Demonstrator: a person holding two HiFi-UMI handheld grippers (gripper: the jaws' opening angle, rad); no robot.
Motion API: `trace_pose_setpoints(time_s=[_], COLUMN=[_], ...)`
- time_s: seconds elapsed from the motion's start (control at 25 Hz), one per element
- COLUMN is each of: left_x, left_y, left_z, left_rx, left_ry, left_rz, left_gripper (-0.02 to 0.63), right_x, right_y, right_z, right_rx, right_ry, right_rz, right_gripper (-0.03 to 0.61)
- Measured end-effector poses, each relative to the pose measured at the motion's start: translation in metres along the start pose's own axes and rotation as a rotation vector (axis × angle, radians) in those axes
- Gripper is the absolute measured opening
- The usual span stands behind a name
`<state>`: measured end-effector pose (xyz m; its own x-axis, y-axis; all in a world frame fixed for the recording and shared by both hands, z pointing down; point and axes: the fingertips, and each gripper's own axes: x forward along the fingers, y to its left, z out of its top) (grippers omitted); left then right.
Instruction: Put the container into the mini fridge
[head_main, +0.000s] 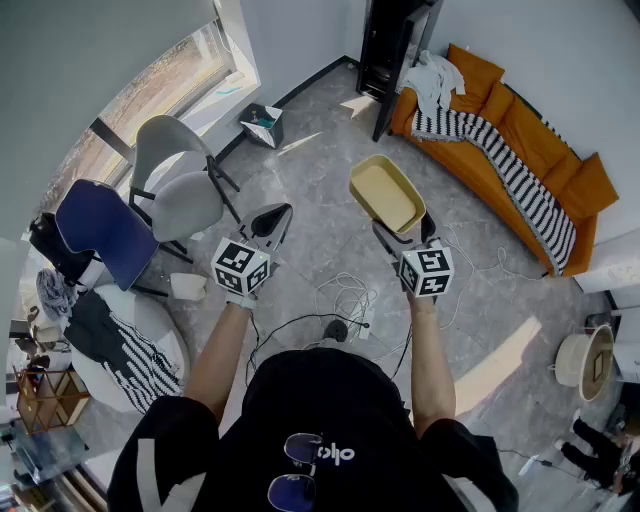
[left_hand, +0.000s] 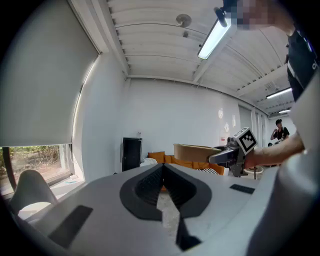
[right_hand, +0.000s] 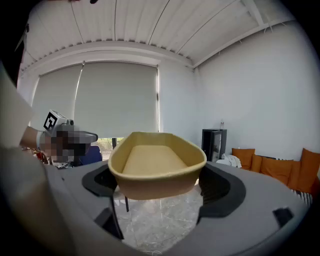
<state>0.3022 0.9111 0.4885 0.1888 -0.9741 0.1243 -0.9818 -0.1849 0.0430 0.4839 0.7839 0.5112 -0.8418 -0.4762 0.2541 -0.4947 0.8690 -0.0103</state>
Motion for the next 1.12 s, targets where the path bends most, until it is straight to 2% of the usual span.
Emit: trace_pose_setpoints(time_s=[0.36, 0.64, 0.88, 1.12], left_x=[0.04, 0.064, 0.107, 0.174], left_y=[-0.006, 0.011, 0.045, 0.103], left_z=[-0.002, -0.002, -0.002, 0.008], left_rx=[-0.001, -0.007, -0.018, -0.033], left_ry=[0.013, 0.021, 0.016, -0.005], left_rz=[0.025, 0.041, 0.026, 0.005], left_gripper=[0.008, 0.008, 0.008, 0.008], right_x=[0.017, 0.042, 0.083, 0.15], right_y=[-0.041, -0.061, -0.087, -0.126], right_z=[-0.002, 0.0, 0.006, 0.03], right_rx=[0.01, 0.013, 0.013, -0.004], right_ry=[0.001, 0.01, 0.021, 0.033], right_rz=[0.034, 0.045, 0.03, 0.013], right_gripper=[0.505, 0.505, 0.505, 0.505])
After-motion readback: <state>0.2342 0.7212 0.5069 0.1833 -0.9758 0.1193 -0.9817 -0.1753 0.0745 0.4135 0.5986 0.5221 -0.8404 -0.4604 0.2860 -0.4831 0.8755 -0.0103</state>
